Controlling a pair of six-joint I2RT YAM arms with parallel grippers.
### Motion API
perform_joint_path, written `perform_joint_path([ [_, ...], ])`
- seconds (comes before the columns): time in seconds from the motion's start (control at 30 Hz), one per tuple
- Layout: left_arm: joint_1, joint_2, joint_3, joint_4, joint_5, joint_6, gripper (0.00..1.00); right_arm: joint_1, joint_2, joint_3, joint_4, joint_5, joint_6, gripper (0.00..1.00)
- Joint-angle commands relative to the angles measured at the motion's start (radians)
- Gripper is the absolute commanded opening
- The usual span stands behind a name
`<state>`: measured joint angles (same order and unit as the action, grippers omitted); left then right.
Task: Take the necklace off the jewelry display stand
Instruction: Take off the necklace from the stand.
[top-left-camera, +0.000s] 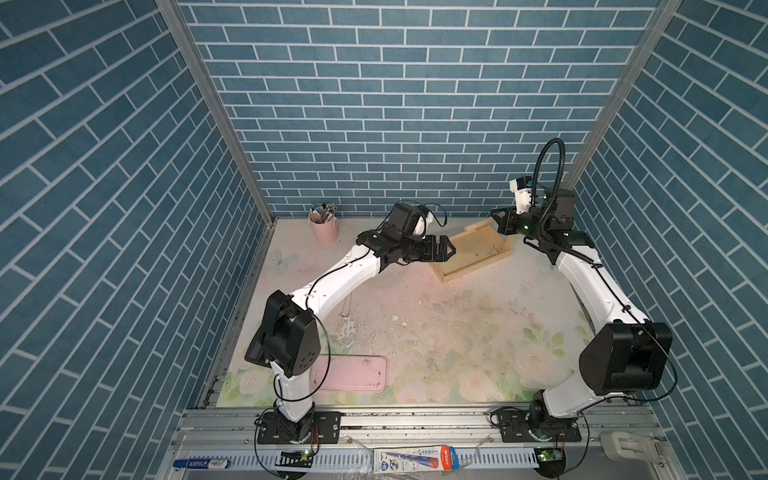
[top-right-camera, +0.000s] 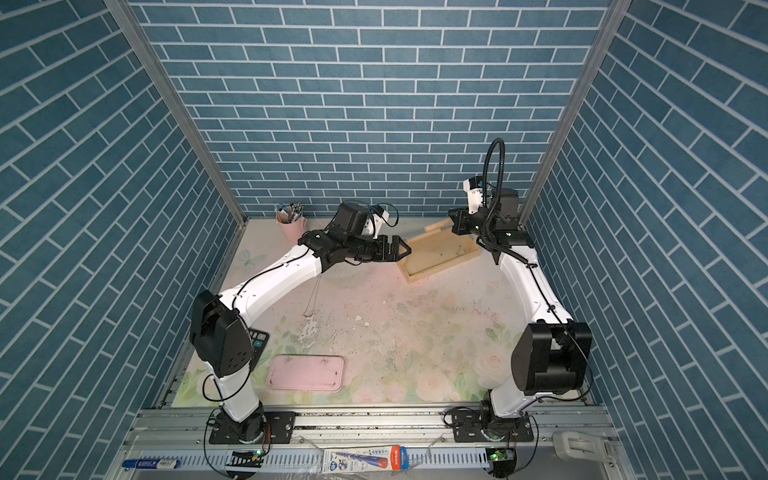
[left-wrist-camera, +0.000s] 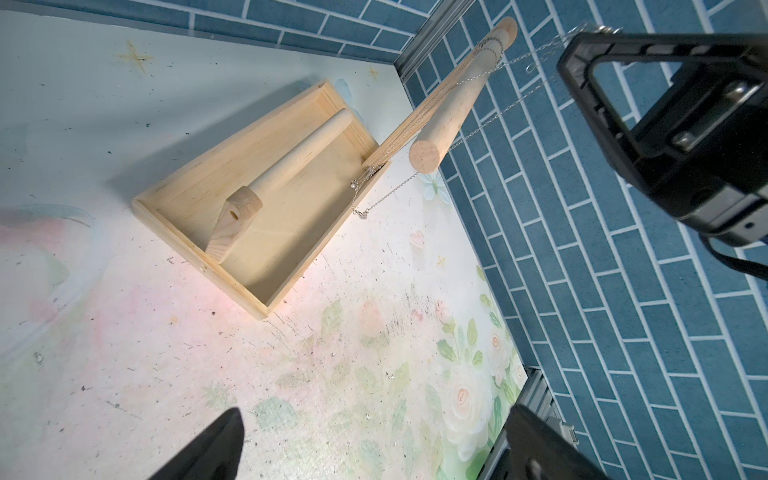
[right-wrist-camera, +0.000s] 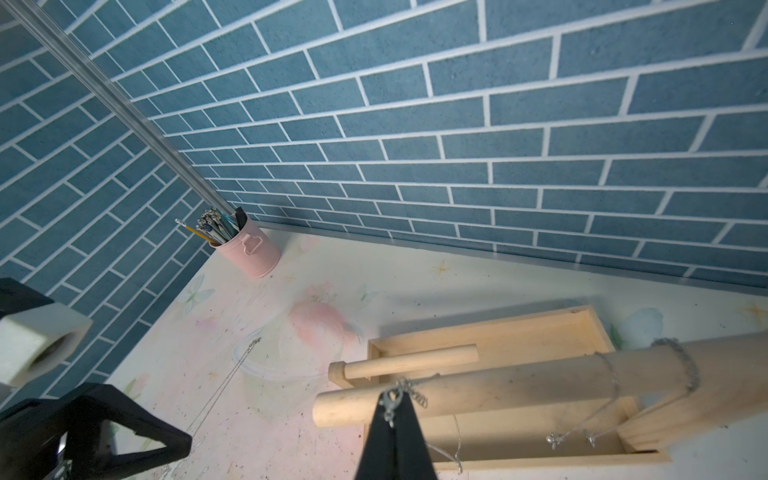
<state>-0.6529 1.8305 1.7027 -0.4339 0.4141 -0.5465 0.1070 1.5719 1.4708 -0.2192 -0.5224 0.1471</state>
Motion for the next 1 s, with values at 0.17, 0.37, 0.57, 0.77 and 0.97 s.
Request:
perform_joint_path([
  [0.17, 0.026, -0.069, -0.079, 0.027, -0.068, -0.078, 0.99, 0.052, -0.027, 0.073, -0.070, 0.033, -0.073, 0.00],
  [0.37, 0.069, -0.149, -0.273, 0.279, 0.002, -0.214, 0.99, 0.098, -0.014, 0.120, -0.095, 0.046, -0.084, 0.00],
  [0.57, 0.106, -0.210, -0.446, 0.538, 0.052, -0.339, 0.99, 0.142, 0.002, 0.167, -0.112, 0.060, -0.090, 0.00],
  [0.77, 0.128, -0.222, -0.555, 0.743, 0.093, -0.433, 0.99, 0.181, 0.013, 0.218, -0.132, 0.070, -0.098, 0.00],
  [0.97, 0.127, -0.221, -0.604, 0.849, 0.112, -0.454, 0.99, 0.229, 0.019, 0.260, -0.159, 0.082, -0.108, 0.00],
])
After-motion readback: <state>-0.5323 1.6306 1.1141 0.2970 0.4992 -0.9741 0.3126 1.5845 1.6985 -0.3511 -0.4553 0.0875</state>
